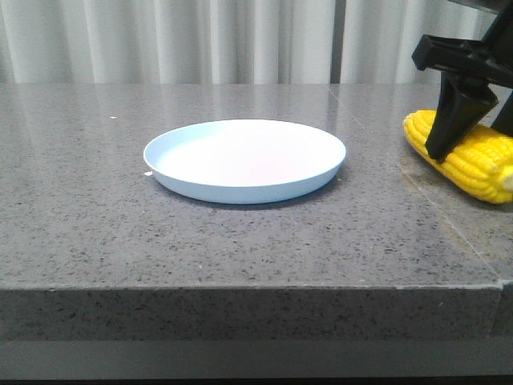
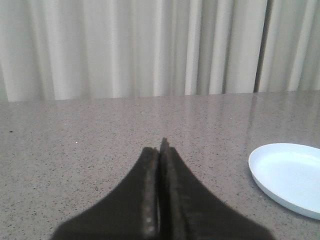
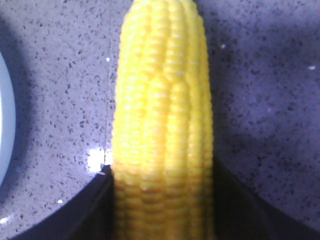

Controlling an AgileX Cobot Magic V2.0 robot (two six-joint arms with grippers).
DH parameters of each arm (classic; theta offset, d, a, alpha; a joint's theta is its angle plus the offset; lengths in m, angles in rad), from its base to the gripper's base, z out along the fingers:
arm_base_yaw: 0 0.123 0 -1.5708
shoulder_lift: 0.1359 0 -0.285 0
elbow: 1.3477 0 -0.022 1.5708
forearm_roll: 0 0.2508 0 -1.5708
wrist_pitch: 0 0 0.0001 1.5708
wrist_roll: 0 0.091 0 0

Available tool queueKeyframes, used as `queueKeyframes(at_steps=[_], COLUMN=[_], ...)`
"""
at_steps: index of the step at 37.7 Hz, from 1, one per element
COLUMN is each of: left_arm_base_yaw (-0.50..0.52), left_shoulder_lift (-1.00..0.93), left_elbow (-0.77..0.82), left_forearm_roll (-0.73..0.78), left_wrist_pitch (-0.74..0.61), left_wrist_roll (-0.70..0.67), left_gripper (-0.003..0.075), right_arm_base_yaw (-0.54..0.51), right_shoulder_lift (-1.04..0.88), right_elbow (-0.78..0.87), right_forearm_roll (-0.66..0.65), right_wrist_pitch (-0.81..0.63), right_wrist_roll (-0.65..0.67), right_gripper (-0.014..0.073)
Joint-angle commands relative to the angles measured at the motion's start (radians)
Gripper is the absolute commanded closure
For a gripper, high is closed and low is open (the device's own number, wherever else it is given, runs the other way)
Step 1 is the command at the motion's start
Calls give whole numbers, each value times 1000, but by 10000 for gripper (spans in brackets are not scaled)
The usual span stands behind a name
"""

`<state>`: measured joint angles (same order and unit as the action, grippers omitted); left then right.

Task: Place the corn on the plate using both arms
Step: 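Grasp the corn with the right gripper and carry it over the plate, then open the right gripper to release the corn onto the plate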

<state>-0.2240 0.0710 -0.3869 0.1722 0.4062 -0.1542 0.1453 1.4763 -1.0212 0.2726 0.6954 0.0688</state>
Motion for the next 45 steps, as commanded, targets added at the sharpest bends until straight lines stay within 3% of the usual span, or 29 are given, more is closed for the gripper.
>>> queueKeyframes(at_steps=[1, 8, 13, 20, 32, 36, 45], left_arm_base_yaw=[0, 0, 0, 0, 0, 0, 0], left_shoulder_lift=[12, 12, 12, 12, 12, 12, 12], left_elbow=[-26, -26, -26, -26, -26, -26, -26], left_forearm_roll=[6, 6, 6, 6, 6, 6, 6], left_wrist_pitch=[-81, -81, -81, -81, -81, -81, -81], left_wrist_roll=[-3, -3, -3, -3, -3, -3, -3], left_gripper=[741, 741, 741, 741, 741, 741, 741], right_arm_base_yaw=[0, 81, 256, 457, 514, 514, 514], right_shoulder_lift=[-58, -68, -22, 156, 299, 311, 316], right_elbow=[-48, -248, -386, -562, -604, -604, -606], right_forearm_roll=[20, -47, -237, -393, -411, -409, -400], right_wrist_pitch=[-44, 57, 67, 180, 184, 184, 182], right_wrist_roll=[-2, 103, 291, 432, 528, 532, 532], right_gripper=[424, 459, 465, 465, 459, 397, 111])
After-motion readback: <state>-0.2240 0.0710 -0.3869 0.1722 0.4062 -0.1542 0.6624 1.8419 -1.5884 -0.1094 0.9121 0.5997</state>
